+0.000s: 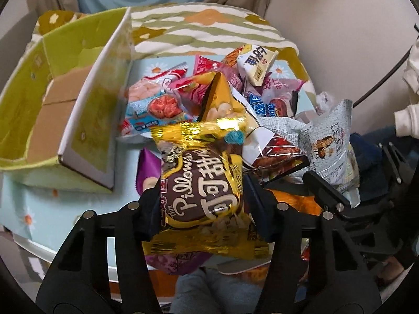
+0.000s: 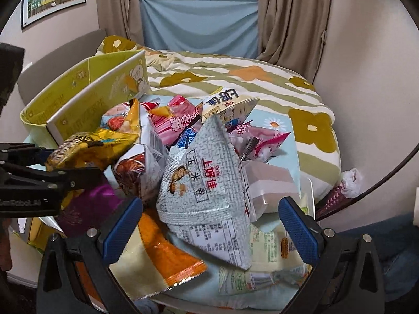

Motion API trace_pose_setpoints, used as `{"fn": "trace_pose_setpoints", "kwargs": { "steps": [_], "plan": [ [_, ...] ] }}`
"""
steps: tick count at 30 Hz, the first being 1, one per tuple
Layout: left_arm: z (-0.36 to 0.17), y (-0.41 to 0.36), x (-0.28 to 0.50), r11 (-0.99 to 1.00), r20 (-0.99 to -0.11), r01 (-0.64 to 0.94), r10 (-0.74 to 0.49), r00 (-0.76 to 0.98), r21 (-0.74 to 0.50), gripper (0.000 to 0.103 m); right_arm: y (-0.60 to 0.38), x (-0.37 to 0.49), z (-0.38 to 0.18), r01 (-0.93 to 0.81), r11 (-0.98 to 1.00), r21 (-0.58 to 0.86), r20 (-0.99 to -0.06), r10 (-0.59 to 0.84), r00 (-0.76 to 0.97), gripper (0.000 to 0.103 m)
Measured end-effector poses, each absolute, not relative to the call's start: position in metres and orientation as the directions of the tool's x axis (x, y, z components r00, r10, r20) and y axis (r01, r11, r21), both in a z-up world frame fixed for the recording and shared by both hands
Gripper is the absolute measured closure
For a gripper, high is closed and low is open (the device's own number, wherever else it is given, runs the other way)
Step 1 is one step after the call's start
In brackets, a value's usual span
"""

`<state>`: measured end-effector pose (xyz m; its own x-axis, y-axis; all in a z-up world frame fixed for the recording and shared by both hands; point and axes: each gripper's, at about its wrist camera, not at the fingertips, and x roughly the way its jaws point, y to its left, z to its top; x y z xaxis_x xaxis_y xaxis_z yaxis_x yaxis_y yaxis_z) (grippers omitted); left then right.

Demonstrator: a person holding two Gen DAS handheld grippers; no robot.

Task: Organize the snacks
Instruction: 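Grasp the gold Pillows bag with the left tool while the right tool grasps the white rice-cracker bag, then carry both bags over the cardboard box and open both tools to drop them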

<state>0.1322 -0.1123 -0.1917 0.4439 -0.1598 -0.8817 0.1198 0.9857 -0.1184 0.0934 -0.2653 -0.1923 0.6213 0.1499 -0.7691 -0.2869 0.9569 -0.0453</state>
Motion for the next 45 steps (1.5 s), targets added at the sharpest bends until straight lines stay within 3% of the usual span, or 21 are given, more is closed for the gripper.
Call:
{"fn": "trace_pose_setpoints", "kwargs": {
  "steps": [16,22,24,30,45],
  "plan": [
    [-0.183,-0.100,0.129,0.983,-0.867,0.120,-0.178,0.466,-0.138,0.052,-0.253,0.110,-0.214,-0.376,0.924,-0.067,-0.790,0.181,0.586,0.010],
    [-0.179,-0.097,0.128,0.983,-0.857,0.122,-0.182,0.482,-0.140,0.052,-0.257,0.110,-0.213,-0.370,0.927,-0.053,-0.787,0.190,0.587,0.026],
    [-0.177,-0.096,0.128,0.982,-0.853,0.123,-0.185,0.487,-0.143,0.053,-0.257,0.111,-0.210,-0.371,0.928,-0.039,-0.787,0.200,0.583,0.041],
    [-0.169,-0.093,0.124,0.982,-0.837,0.121,-0.190,0.514,-0.148,0.053,-0.261,0.110,-0.203,-0.349,0.937,-0.021,-0.787,0.200,0.584,0.055],
    [-0.106,-0.081,0.111,0.982,-0.755,0.117,-0.188,0.628,-0.148,0.054,-0.277,0.101,-0.138,-0.278,0.958,0.067,-0.727,0.237,0.644,0.057]
  ]
}}
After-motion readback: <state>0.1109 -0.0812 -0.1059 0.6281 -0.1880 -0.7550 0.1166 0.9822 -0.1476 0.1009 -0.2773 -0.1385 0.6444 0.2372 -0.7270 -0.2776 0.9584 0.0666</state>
